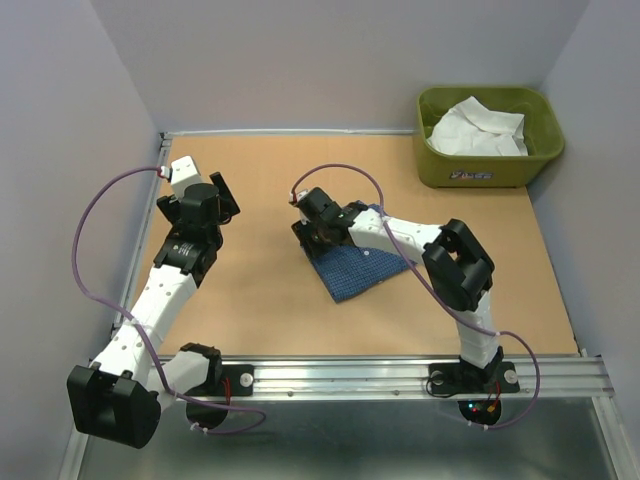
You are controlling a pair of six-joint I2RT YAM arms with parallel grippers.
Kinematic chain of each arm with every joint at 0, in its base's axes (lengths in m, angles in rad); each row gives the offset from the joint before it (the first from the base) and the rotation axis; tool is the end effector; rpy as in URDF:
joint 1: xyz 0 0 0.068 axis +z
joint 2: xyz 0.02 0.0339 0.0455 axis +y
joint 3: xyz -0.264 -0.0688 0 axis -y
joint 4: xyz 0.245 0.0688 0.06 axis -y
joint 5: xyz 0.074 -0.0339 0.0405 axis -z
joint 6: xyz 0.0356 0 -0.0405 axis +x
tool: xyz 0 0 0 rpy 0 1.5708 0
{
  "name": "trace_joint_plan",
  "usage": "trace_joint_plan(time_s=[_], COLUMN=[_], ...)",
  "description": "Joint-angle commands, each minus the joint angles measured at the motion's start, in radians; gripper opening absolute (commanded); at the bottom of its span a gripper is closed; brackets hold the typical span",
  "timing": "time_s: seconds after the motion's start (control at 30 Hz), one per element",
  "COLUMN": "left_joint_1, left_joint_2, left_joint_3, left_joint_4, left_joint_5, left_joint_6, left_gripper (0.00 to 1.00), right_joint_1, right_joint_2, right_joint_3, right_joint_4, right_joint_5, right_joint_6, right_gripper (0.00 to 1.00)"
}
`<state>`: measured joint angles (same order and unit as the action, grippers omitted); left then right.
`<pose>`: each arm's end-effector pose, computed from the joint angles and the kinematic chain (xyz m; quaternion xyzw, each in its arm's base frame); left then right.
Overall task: Fold and stack the long sleeve shirts
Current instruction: Neatly place the folded shirt to the corner
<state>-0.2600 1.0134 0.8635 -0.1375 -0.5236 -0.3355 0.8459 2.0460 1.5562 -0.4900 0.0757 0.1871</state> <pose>0.2289 -0.0425 0.3306 -0.1840 0.7674 0.0286 0.6135 0.2979 0.3322 0.1950 -0.2988 0.9081 0.1122 0.2709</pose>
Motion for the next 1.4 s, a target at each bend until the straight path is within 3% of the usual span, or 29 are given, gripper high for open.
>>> trace_joint_plan(time_s=[0.0, 0.23, 0.43, 0.73, 0.93, 1.03, 1.13, 1.23, 1.37], left_joint_1=[0.008, 0.008, 0.01, 0.013, 0.015, 0.016, 0.016, 0.018, 0.018], left_joint_2=[-0.001, -0.006, 0.001, 0.002, 0.004, 0.004, 0.002, 0.001, -0.002], left_joint_3=[-0.003, -0.006, -0.001, -0.006, -0.004, -0.004, -0.006, -0.003, -0.004], left_joint_4=[0.047, 0.047, 0.049, 0.049, 0.049, 0.049, 0.049, 0.049, 0.049], left_joint_5=[-0.01, -0.006, 0.002, -0.003, 0.002, 0.008, 0.01, 0.014, 0.014], left_joint_6=[0.015, 0.015, 0.015, 0.015, 0.015, 0.015, 0.016, 0.016, 0.016], left_gripper=[0.99, 0.99, 0.99, 0.99, 0.99, 0.99, 0.99, 0.99, 0.99], right_joint_1=[0.005, -0.021, -0.021, -0.021, -0.021, -0.018, -0.011, -0.007, -0.008], right_joint_2=[-0.023, -0.035, -0.07, 0.085, 0.175, 0.186, 0.148, 0.071, -0.039], right_joint_3=[0.045, -0.018, 0.005, 0.134, 0.177, 0.194, 0.202, 0.193, 0.134], right_joint_4=[0.036, 0.034, 0.034, 0.034, 0.034, 0.031, 0.019, 0.002, -0.016], right_joint_5=[0.076, 0.116, 0.055, 0.058, 0.035, 0.027, -0.002, 0.033, 0.129], right_joint_6=[0.029, 0.12, 0.106, 0.094, 0.074, 0.068, 0.064, 0.072, 0.083], right_gripper=[0.54, 0.57, 0.57, 0.3, 0.29, 0.31, 0.4, 0.65, 0.8])
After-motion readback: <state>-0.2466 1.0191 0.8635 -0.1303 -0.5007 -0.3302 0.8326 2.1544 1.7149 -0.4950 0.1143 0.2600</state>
